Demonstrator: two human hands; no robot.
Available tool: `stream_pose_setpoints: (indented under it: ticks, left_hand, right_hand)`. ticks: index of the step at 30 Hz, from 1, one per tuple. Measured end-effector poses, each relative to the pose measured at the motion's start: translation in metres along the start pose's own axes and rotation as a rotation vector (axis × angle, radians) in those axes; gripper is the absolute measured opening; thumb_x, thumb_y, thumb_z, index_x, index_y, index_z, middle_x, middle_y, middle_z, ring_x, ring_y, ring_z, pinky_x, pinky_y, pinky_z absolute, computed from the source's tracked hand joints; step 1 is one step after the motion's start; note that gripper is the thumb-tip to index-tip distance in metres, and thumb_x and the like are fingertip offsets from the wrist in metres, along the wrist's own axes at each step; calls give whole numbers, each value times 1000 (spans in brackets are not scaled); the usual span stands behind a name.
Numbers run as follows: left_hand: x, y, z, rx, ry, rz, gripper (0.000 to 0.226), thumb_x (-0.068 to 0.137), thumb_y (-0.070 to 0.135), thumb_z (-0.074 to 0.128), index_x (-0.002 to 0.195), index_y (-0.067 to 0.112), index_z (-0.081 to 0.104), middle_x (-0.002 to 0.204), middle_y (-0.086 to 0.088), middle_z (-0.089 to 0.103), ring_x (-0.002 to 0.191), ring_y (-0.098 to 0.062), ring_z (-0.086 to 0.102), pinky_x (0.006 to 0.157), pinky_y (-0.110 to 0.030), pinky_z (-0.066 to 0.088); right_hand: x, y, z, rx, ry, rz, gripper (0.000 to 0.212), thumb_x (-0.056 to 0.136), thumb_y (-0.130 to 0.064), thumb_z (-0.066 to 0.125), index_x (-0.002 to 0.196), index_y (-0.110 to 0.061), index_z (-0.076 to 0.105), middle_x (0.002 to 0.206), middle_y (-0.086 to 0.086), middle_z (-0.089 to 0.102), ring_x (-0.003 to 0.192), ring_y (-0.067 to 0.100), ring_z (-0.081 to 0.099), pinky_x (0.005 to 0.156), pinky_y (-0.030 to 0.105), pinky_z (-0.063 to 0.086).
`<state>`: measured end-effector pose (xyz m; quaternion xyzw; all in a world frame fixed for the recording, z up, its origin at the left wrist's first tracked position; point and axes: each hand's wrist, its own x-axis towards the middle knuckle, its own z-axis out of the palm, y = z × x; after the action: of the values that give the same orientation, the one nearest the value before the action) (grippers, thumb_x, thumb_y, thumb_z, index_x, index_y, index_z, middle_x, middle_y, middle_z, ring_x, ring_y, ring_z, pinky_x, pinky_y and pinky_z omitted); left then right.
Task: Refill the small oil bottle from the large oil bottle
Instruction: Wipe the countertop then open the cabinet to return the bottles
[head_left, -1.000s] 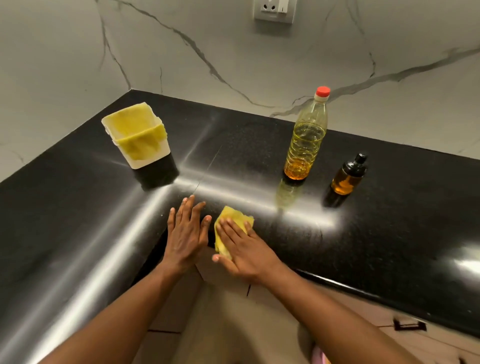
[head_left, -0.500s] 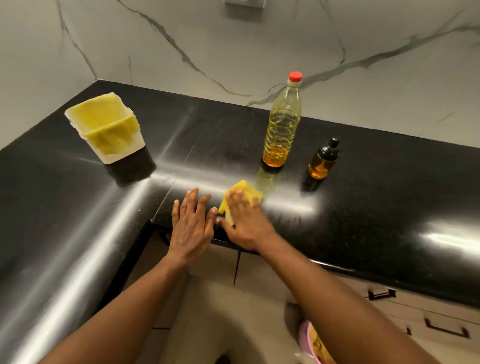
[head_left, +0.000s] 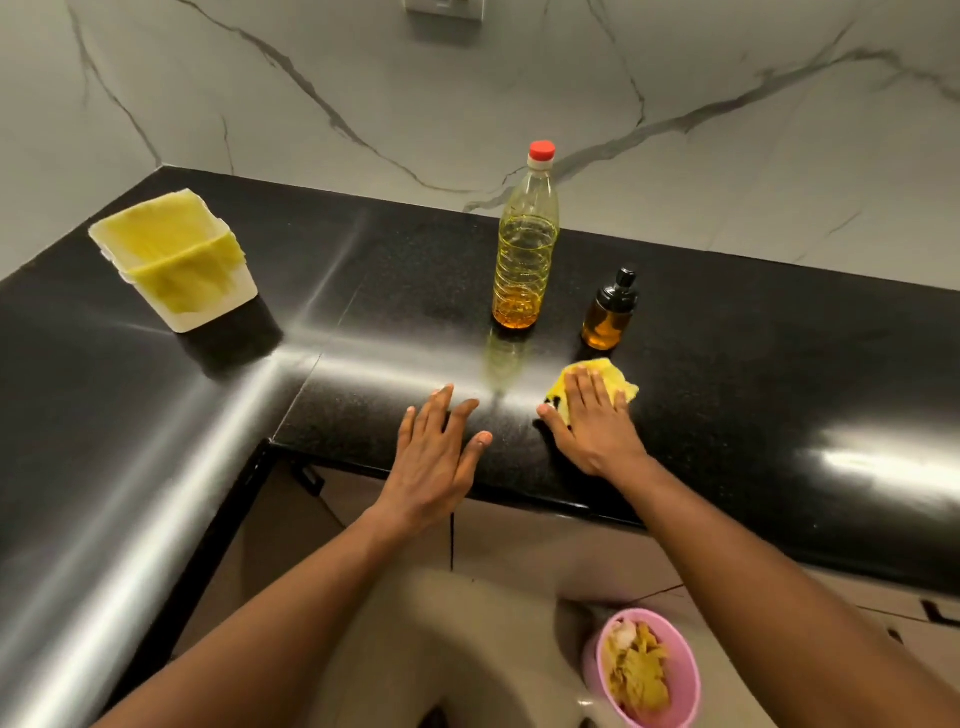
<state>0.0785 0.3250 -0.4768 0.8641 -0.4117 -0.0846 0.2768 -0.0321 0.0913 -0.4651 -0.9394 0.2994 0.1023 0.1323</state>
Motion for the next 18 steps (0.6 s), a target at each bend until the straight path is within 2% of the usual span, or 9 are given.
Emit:
stream_pose_setpoints:
  ticks: [2,4,8,11,13,14,18]
  left_hand:
    - [5,8,12,29,1,-11,54,108,58,29,156,34,33,174,-5,15,162,-21,4,130,-50,-1]
    - [11,17,21,61,22,-18,55,107,59,27,156,34,34,173,-6,17,162,-22,5,130,-51,0]
    - [19,31,33,90,37,0,59,105,61,22,156,34,33,173,-7,18,162,-24,6,130,-52,1]
    - [21,45,41,110,19,16,61,105,62,20,157,33,32,173,-10,18,162,-27,4,130,-54,0]
    - [22,58,50,121,20,11,63,105,63,18,158,32,31,173,-10,15,163,-28,1,129,-54,-4]
    - [22,65,54,127,31,2,64,104,63,17,158,32,31,173,-10,15,163,-29,-1,129,-54,-6]
    - [27,89,74,130,71,-57,64,104,64,19,158,30,31,173,-11,16,162,-29,-1,129,-54,-8]
  right_hand:
    - [10,-17,0,-6,-12,-38,86,106,-70,15,170,-16,-4,178,4,-13,164,24,-15,130,57,-9]
    - [-9,-22,6,-10,-26,-142,83,106,-69,15,170,-18,-2,178,1,-12,164,24,-15,130,60,-7]
    - [-94,17,28,-8,-76,-271,97,94,-81,-6,170,-22,4,178,-3,-4,164,21,-10,132,59,3]
    - [-129,81,29,-41,-41,-176,107,89,-85,-14,170,-19,10,176,-3,0,165,22,1,132,55,8]
    - [-119,119,15,-24,-36,-36,116,81,-88,-22,170,-19,7,177,-1,-3,165,21,-2,132,52,4]
    - [-106,131,7,-15,-10,27,116,81,-88,-20,170,-19,6,178,1,-2,165,22,-3,131,53,3]
    - [-36,121,-12,34,50,154,87,105,-71,19,170,-15,6,179,5,-2,165,28,-5,130,61,1]
